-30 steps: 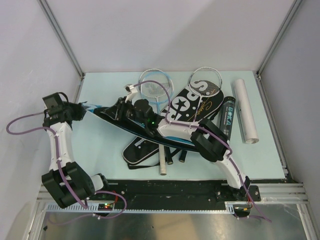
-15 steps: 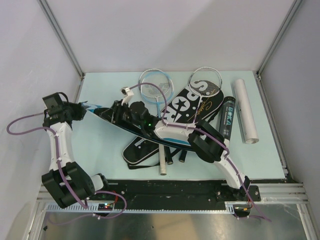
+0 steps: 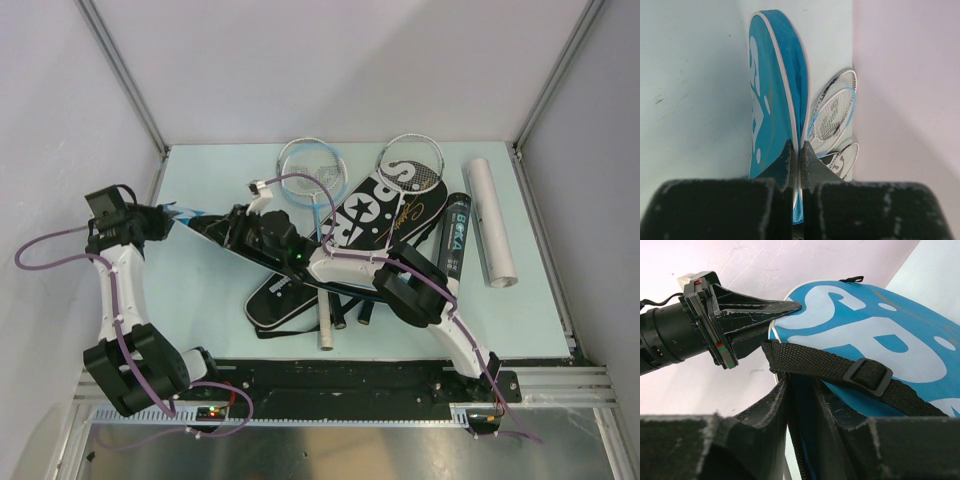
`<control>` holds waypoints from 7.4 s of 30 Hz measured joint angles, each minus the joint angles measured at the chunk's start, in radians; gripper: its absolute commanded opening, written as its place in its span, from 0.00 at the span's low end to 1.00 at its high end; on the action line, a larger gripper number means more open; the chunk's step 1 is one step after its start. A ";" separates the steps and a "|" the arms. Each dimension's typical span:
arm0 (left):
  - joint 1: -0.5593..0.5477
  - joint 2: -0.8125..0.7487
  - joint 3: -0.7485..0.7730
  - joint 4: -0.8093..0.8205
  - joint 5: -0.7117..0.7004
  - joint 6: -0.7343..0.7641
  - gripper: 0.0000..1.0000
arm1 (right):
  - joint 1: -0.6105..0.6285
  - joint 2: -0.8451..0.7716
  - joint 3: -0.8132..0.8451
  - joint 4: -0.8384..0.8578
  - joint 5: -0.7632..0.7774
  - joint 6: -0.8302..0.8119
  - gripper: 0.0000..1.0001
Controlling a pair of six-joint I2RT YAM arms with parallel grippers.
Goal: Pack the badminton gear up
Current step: Zip the racket bag at the center of the board, then adjust the racket bag at the center of the board.
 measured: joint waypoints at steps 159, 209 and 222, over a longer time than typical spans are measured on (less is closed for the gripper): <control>-0.009 0.067 0.124 -0.059 -0.096 0.158 0.00 | -0.756 -1.292 -0.988 -1.151 0.090 -0.246 0.00; 0.009 0.016 0.076 -0.014 -0.067 0.148 0.00 | -0.056 -0.528 -0.630 -0.454 0.084 -1.448 0.36; 0.009 0.014 0.082 0.057 0.013 0.183 0.88 | -0.062 -0.548 -0.561 -0.516 0.150 -1.400 0.00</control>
